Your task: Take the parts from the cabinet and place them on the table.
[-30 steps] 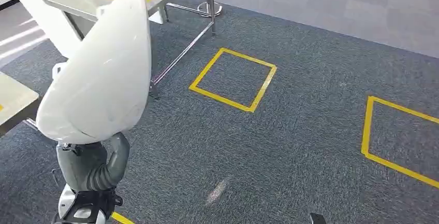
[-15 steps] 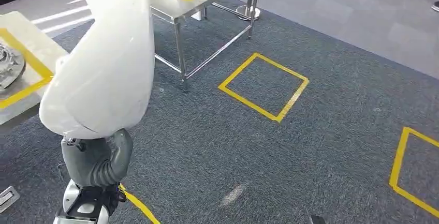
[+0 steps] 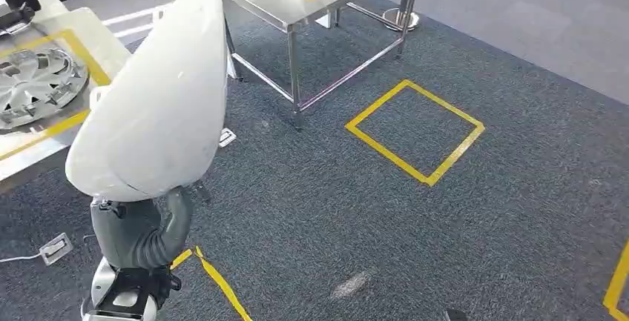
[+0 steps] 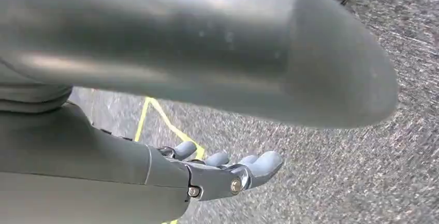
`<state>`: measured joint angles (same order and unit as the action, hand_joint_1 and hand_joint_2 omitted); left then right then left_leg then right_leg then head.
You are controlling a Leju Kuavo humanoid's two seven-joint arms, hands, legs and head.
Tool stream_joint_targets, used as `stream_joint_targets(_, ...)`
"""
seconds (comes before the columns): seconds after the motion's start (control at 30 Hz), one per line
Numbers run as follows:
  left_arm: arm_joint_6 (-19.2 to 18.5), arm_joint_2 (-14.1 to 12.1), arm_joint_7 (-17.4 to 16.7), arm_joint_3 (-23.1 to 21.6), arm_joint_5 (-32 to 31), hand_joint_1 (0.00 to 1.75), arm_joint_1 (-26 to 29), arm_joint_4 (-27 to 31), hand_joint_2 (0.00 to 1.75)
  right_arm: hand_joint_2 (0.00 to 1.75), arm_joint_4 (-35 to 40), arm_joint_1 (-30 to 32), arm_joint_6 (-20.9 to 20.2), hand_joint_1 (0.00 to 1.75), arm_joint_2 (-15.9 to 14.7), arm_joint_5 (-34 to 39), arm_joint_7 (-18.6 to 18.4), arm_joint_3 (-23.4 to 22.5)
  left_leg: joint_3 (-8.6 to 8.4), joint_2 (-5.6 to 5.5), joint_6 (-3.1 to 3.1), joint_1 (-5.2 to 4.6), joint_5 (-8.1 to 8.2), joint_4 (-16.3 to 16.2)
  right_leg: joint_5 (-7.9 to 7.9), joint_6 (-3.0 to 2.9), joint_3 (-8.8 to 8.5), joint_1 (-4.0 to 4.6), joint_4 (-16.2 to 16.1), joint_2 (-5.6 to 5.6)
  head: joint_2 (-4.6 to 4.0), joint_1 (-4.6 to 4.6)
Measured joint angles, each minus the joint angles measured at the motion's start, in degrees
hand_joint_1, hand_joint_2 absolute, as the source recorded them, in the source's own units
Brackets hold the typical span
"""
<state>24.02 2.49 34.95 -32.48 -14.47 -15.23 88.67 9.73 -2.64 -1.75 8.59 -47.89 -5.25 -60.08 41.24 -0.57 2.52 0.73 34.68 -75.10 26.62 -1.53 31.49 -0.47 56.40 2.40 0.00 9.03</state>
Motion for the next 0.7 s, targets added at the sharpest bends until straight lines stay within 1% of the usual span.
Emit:
stream_joint_targets(0.03, 0.0, -0.1, 0.0, 0.0, 0.0, 1.75, 0.0, 0.0, 1.75, 0.0, 0.0, 0.0, 0.0, 0.0, 0.0, 0.0, 0.0, 0.0, -1.04, 0.21, 0.15, 0.15, -1.78, 2.1, 0.1, 0.16, -0.04, -0.06, 0.1, 0.59, 0.0, -0.07)
stream_joint_targets(0.07, 0.0, -0.1, 0.0, 0.0, 0.0, 1.75, 0.0, 0.0, 1.75, 0.0, 0.0, -0.1, 0.0, 0.0, 0.0, -0.1, 0.0, 0.0, -3.9, 0.86, 0.28, 0.29, -4.83, 7.7, 0.33, 0.45, -0.13, -0.17, 0.3, 1.3, 0.0, -0.02)
stream_joint_targets(0.1, 0.1, -0.1, 0.0, 0.0, 0.0, 1.75, 0.0, 0.1, 1.75, 0.0, 0.0, -0.1, 0.0, 0.0, 0.0, -0.1, 0.0, 0.0, -6.81, 2.2, 0.34, 0.36, -7.09, 13.1, 0.61, 0.76, -0.23, -0.23, 0.7, 1.81, 0.0, -0.02)
stream_joint_targets(0.13, 0.1, -0.1, 0.0, 0.0, -0.2, 1.75, 0.0, 0.1, 1.75, 0.0, 0.0, -0.1, 0.0, 0.0, 0.0, -0.1, 0.0, 0.0, -8.73, 5.12, -0.01, 0.34, -7.76, 17.0, 0.98, 1.23, -0.29, -0.05, 1.2, 2.23, 0.0, -0.02)
stream_joint_targets(0.17, 0.4, 0.0, 0.0, 0.0, -0.5, 1.75, 0.0, 0.1, 1.75, 0.0, 0.0, -0.1, 0.1, 0.0, -0.1, -0.2, 0.0, 0.0, -8.73, 5.1, -0.69, 0.17, -7.77, 16.8, 1.54, 1.69, -0.29, 0.32, 1.5, 2.5, 0.0, -0.07)
stream_joint_targets(0.2, 0.8, -0.1, -0.5, 0.0, -0.9, 1.75, 0.0, 0.2, 1.75, 0.0, 0.0, -0.1, 0.0, 0.0, 0.0, -0.4, 0.0, 0.0, -8.61, 3.99, -1.46, 0.15, -7.72, 16.6, 1.62, 2.04, -0.42, 0.3, 1.5, 2.89, 0.0, -0.13)
stream_joint_targets(0.23, 1.1, -0.1, -0.8, 0.0, -1.2, 1.75, 0.0, 0.2, 1.75, 0.0, 0.0, -0.2, 0.0, 0.0, 0.0, -0.5, -0.1, 0.0, -8.32, 3.56, -1.85, -0.07, -7.74, 16.5, 1.57, 2.35, -0.59, 0.14, 1.4, 3.43, 0.0, -0.24)
stream_joint_targets(0.27, 1.2, -0.1, -1.1, 0.0, -1.3, 1.75, 0.0, 0.2, 1.75, 0.0, 0.0, -0.3, 0.0, 0.0, 0.0, -0.6, -0.1, 0.0, -8.11, 2.85, -2.22, -0.22, -7.8, 16.5, 1.6, 2.67, -0.75, 0.01, 1.4, 4.06, 0.0, -0.15)
stream_joint_targets(0.3, 1.3, -0.1, -1.3, 0.0, -1.4, 1.75, 0.0, 0.3, 1.75, 0.0, 0.0, -0.4, 0.0, 0.0, 0.0, -0.7, -0.1, 0.0, -8.36, 2.21, -2.69, 0.0, -8.07, 16.8, 1.83, 3.03, -0.92, -0.04, 1.4, 4.57, 0.0, -0.2)
stream_joint_targets(0.33, 1.4, -0.1, -1.4, 0.0, -1.4, 1.75, 0.0, 0.5, 1.75, 0.0, 0.0, -0.4, 0.0, 0.0, 0.0, -0.9, -0.1, 0.0, -8.43, 1.65, -2.99, 0.26, -8.26, 16.9, 2.69, 3.5, -0.82, -0.45, 2.3, 2.33, 0.0, -0.15)
stream_joint_targets(0.37, 1.6, 0.0, -1.5, 0.0, -1.4, 1.75, -0.1, 0.7, 1.75, 0.0, 0.0, -0.4, -0.1, 0.0, 0.0, -1.2, -0.2, 0.0, -8.35, 1.17, -3.2, 0.34, -8.37, 16.9, 4.49, 3.68, 0.35, -0.51, 4.7, 0.22, 0.0, -0.04)
stream_joint_targets(0.4, 1.7, 0.1, -1.7, 0.0, -1.5, 1.75, -0.1, 0.7, 1.75, 0.0, 0.0, -0.4, -0.1, 0.0, 0.0, -1.3, -0.5, 0.0, -8.25, 0.55, -3.44, 0.36, -8.46, 16.9, 7.4, 3.96, 2.91, -0.52, 10.2, -1.35, 0.0, 0.44)
stream_joint_targets(0.43, 1.7, 0.1, -1.9, 0.0, -1.8, 1.75, 0.0, 0.7, 1.75, 0.0, 0.0, -0.3, -0.1, 0.0, -0.1, -1.4, -0.8, 0.0, -8.13, -0.14, -3.5, 0.34, -8.47, 16.9, 9.59, 4.07, 5.55, -0.5, 15.4, -1.87, 0.0, 0.61)
stream_joint_targets(0.47, 1.7, 0.0, -2.0, 0.0, -1.9, 1.75, 0.2, 0.7, 1.75, 0.0, 0.0, -0.2, -0.1, 0.0, -0.1, -1.5, -0.9, 0.0, -8.08, -0.92, -3.53, 0.27, -8.49, 16.9, 10.55, 4.03, 7.7, -0.46, 19.3, -1.95, 0.0, 0.66)
stream_joint_targets(0.5, 1.8, 0.0, -2.1, 0.0, -2.0, 1.75, 0.4, 0.7, 1.75, 0.0, 0.0, -0.2, -0.2, 0.0, -0.1, -1.5, -0.9, 0.0, -8.06, -1.58, -3.54, 0.22, -8.51, 16.8, 10.11, 3.9, 8.61, -0.44, 20.4, -1.96, 0.0, 0.74)
stream_joint_targets(0.53, 1.8, 0.0, -2.1, 0.0, -2.2, 1.75, 0.4, 0.7, 1.75, 0.0, 0.0, -0.2, -0.3, 0.0, -0.1, -1.5, -0.8, 0.0, -8.09, -2.28, -3.53, 0.16, -8.52, 16.8, 8.5, 3.63, 8.22, -0.41, 18.9, -2.04, 0.0, 0.81)
stream_joint_targets(0.57, 1.8, 0.0, -2.2, 0.0, -2.3, 1.75, 0.4, 0.7, 1.75, 0.0, 0.0, -0.3, -0.3, 0.0, -0.1, -1.5, -0.8, 0.0, -8.14, -3.06, -3.51, 0.08, -8.53, 16.8, 5.56, 3.18, 6.37, -0.31, 14.5, -2.26, 0.0, 0.9)
stream_joint_targets(0.6, 1.8, 0.0, -2.3, 0.0, -2.4, 1.75, 0.4, 0.9, 1.75, 0.0, 0.0, -0.3, -0.3, 0.0, -0.1, -1.5, -0.8, 0.0, -8.23, -3.74, -3.46, -0.01, -8.56, 16.8, 2.72, 2.64, 3.92, -0.07, 9.1, -3.01, 0.02, 1.09)
stream_joint_targets(0.63, 1.9, 0.0, -2.4, 0.0, -2.4, 1.75, 0.4, 1.2, 1.75, 0.0, 0.0, -0.3, -0.3, 0.0, -0.1, -1.5, -0.7, 0.0, -8.25, -4.35, -3.36, 0.06, -8.63, 16.8, 0.44, 1.83, 1.35, 0.17, 3.6, -4.77, 0.0, 1.4)
stream_joint_targets(0.67, 1.9, 0.1, -2.4, 0.0, -2.5, 1.75, 0.4, 1.4, 1.75, 0.0, 0.0, -0.3, -0.3, 0.0, -0.5, -1.7, -0.7, 0.0, -8.14, -4.65, -3.14, 0.03, -8.65, 16.8, 0.77, 1.36, 0.54, 0.28, 1.5, -6.5, 0.0, 1.42)
stream_joint_targets(0.7, 1.9, 0.1, -2.6, 0.0, -2.7, 1.75, 0.4, 1.5, 1.75, 0.0, 0.0, -0.3, -0.3, 0.0, -0.3, -1.8, -0.7, 0.0, -8.03, -5.27, -2.72, -0.02, -8.75, 16.8, 0.54, 1.2, 0.59, 0.57, 1.3, -5.65, 0.0, 1.44)
